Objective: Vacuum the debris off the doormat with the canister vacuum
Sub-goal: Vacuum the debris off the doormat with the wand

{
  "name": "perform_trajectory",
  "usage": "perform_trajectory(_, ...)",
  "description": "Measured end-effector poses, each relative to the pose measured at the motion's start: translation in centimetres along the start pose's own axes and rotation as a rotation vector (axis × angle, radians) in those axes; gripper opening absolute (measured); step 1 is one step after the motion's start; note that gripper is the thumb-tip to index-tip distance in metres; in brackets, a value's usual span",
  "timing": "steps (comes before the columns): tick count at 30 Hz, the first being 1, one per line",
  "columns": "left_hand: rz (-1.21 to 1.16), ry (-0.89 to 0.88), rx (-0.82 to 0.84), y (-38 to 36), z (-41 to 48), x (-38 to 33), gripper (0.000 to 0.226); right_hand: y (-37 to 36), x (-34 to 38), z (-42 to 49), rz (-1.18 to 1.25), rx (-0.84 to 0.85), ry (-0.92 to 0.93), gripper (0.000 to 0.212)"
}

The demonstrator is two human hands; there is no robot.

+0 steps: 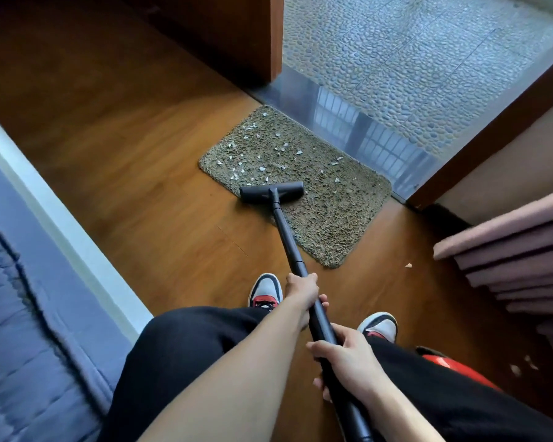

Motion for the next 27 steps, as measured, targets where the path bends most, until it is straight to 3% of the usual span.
perform_trajectory(14, -0.027, -0.039, -0.036, 0.7, 6.0, -8.9, 0.014, -0.9, 7.2, 7.9, -0.008, 0.012, 0.022, 0.010)
perform_trajectory(21, 0.007, -0.065, -0.039, 1.0, 8.9, -13.0, 0.022, -1.6, 10.6, 10.8, 0.030, 0.039, 0.035, 0.022)
perform_trajectory(27, 0.016, -0.060, -0.029, 0.8, 8.2, -13.0, 0.023, -1.7, 11.0, 9.8, 0.076, 0.073, 0.022, 0.009)
Point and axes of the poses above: each hand's wrist, its own z-axis towards the middle knuckle, its own y-axis out of the back of the hand, x = y × z, the point moved 10 cm from there along z, towards the middle knuckle, and after that the axes turned 1 degree about z, right-handed, at the moved point
